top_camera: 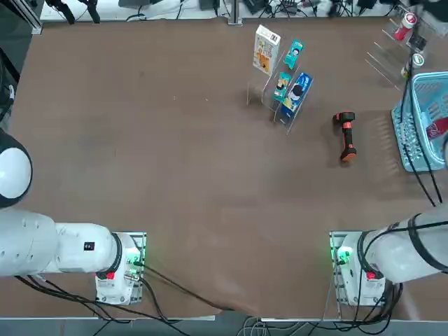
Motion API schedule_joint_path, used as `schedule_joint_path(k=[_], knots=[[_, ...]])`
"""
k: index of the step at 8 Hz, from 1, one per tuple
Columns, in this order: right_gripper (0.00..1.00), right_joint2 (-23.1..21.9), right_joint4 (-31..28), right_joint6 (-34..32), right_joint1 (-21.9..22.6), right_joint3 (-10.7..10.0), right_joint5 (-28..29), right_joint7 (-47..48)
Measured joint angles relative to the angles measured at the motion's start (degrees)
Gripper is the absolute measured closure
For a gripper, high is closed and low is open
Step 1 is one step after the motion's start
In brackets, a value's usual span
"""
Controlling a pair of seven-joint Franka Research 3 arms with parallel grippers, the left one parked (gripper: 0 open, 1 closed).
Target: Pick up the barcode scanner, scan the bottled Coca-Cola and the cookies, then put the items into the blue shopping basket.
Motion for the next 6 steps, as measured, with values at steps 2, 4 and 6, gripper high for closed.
schedule_joint_path(k=[2,4,6], knots=[[0.00,9.6,9.9,1.1,6.8,-0.1,-0.1,7.8],[0.00,17.2,15.6,4.1,9.9,-0.3,-0.2,9.6],[0.00,20.2,16.9,5.2,10.9,-0.5,-0.2,9.4]])
